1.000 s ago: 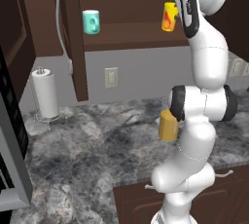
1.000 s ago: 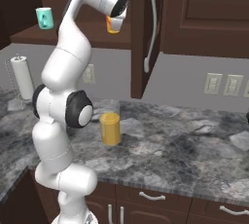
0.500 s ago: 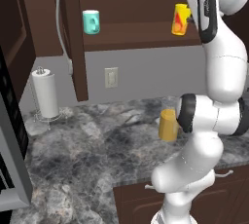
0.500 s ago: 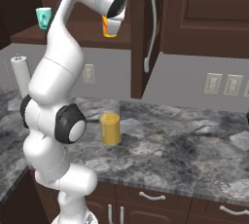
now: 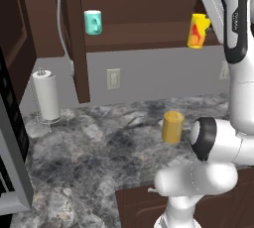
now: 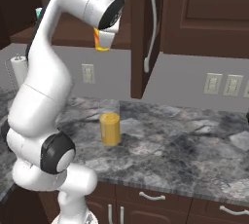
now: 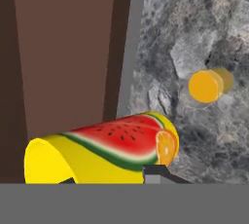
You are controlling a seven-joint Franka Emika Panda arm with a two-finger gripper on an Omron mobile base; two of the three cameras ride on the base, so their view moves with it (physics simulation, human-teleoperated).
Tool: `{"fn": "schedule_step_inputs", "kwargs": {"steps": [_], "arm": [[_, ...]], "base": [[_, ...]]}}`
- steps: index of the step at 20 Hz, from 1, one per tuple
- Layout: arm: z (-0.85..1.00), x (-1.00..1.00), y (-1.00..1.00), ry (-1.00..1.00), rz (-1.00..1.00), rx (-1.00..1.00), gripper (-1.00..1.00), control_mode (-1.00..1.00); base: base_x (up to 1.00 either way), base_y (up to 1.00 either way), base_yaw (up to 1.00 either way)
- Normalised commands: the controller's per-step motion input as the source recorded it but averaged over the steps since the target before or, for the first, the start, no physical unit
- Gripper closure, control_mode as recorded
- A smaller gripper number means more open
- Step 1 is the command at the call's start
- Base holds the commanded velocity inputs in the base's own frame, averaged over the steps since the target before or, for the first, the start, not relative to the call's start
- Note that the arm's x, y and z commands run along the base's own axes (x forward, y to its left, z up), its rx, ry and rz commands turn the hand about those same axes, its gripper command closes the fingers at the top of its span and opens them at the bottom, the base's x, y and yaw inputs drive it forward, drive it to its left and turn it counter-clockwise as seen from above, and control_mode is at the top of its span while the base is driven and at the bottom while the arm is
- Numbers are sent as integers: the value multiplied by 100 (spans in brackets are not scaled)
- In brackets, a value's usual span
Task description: There is a tray on the dining counter. Grab the cup, mug, and pitcher and place them on the tray. The pitcher may be placed next to the tray if it cannot fit the tray.
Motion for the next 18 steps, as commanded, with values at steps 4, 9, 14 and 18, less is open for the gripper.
{"fn": "schedule_step_inputs", "kwargs": {"steps": [4, 9, 14, 18], "arm": [[-33, -85, 0, 9, 0, 0, 100, -100], [-25, -68, 15, 9, 0, -1, 100, -100], [-25, -45, 27, 0, 0, -2, 100, -100], [-21, -28, 25, 0, 0, -1, 100, -100]], "base": [[0, 0, 0], [0, 0, 0], [0, 0, 0], [0, 0, 0]]}}
